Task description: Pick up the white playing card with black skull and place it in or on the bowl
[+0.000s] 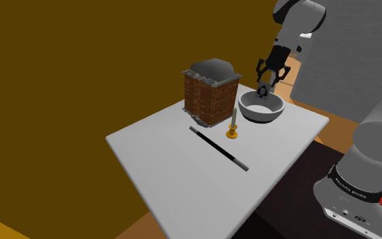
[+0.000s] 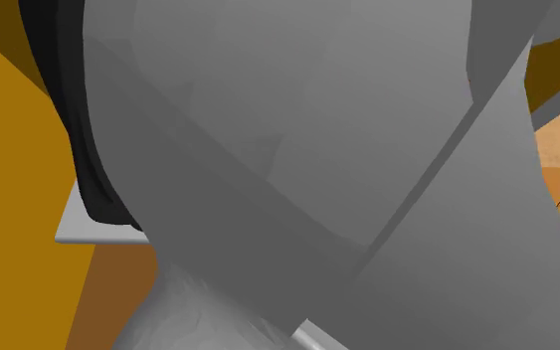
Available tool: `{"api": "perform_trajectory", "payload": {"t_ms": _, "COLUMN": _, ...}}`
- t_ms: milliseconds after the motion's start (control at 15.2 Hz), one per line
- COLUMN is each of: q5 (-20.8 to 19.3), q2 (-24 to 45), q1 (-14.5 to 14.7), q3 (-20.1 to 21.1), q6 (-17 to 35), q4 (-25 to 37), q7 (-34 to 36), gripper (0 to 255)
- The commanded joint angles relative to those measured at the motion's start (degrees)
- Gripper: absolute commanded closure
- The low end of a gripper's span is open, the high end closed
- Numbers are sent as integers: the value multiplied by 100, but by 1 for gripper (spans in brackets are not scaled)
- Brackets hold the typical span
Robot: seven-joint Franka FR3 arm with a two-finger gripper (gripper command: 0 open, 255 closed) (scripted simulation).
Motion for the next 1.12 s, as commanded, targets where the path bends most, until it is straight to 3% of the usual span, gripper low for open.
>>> {"api": "perform_trajectory", "payload": {"t_ms": 0, "q5": 30, "q2": 49, "q1": 2, "q3": 2, "q6": 115, "q4": -84, "q7": -65, "gripper": 255}}
{"api": "perform_trajectory", "payload": {"t_ms": 462, "q5": 30, "q2": 48, "q1": 2, "q3": 2, "q6": 115, "q4": -84, "q7": -65, "gripper": 255}}
{"api": "perform_trajectory", "payload": {"t_ms": 528, "q5": 30, "q2": 48, "q1": 2, "q3": 2, "q6": 115, "q4": -84, "q7": -65, "gripper": 0}}
{"api": "perform_trajectory", "payload": {"t_ms": 858, "q5": 30, "q2": 48, "q1": 2, "q3": 2, "q6": 115, "q4": -84, "q7": -65, "gripper": 0}}
{"api": "perform_trajectory", "payload": {"t_ms": 1056, "q5": -103, "q2": 44, "q1": -112, "q3": -108, "q6": -432, "q4": 429, "q7": -7, "gripper": 0}}
